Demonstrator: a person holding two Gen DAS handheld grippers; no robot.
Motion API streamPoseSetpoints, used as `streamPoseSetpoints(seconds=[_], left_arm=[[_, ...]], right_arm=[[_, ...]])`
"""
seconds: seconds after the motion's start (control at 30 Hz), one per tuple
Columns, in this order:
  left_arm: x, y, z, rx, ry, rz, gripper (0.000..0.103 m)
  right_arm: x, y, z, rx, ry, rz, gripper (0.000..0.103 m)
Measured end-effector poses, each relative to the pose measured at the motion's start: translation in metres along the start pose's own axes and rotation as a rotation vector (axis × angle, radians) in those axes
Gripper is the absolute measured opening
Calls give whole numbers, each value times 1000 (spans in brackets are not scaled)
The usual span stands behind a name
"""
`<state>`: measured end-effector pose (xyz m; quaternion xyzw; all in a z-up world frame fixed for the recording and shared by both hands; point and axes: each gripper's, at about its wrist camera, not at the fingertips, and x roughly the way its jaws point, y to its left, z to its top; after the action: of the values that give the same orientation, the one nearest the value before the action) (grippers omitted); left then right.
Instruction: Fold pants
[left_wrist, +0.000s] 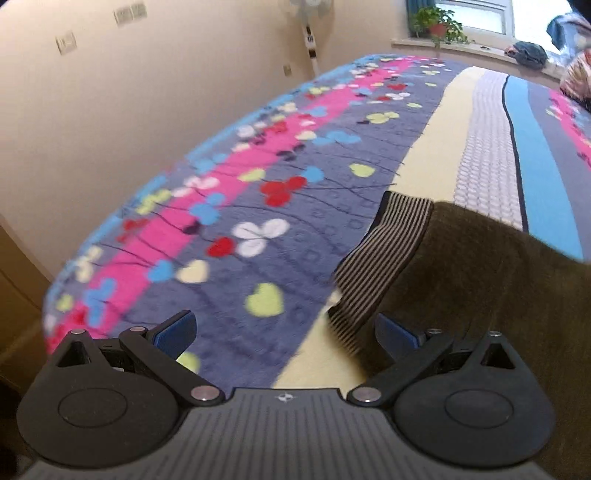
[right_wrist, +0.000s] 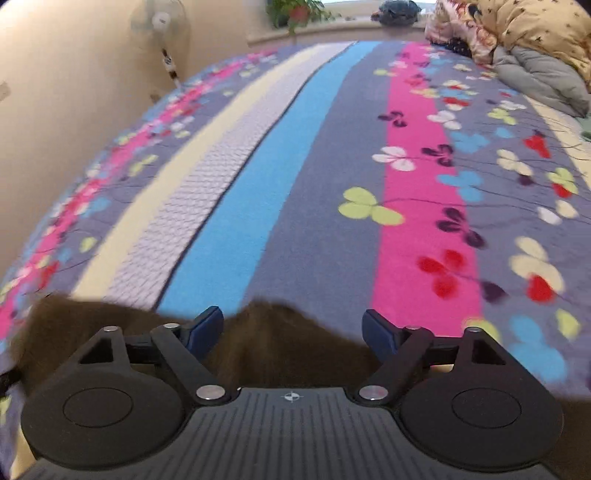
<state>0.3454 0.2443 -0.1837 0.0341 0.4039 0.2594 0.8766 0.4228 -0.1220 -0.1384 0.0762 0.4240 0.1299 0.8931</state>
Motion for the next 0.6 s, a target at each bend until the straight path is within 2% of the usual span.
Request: streamPoseSetpoints(seconds=[0.07, 0.17, 0.27, 0.3, 0.33, 0.43, 0.5, 0.6], left_arm=[[-17, 6, -10, 7, 13, -7, 103], [-40, 10, -22, -7, 61, -59, 103], [-62, 4, -31, 7, 84, -102, 103], [-70, 0, -33, 18, 83, -108, 103], [-81, -5, -35, 31, 76, -113, 103], [-110, -21, -39, 60, 37, -136, 103], [-126, -33, -42, 68, 23, -151, 103], [-152, -55, -48, 81, 0, -197, 103]], right_arm=[[-33, 0, -38, -59, -14, -44, 89], [-58, -12, -98, -74, -12, -218, 89], [-60, -55, -159, 10, 93, -360, 87], [-64, -74, -180, 60, 105, -376, 89], [-76, -86, -194, 79, 57, -366, 93], [-104, -108, -209, 41, 68, -425, 96], [-117, -137, -214, 68, 98, -513, 97], [-138, -194, -223, 258, 143, -607, 98]])
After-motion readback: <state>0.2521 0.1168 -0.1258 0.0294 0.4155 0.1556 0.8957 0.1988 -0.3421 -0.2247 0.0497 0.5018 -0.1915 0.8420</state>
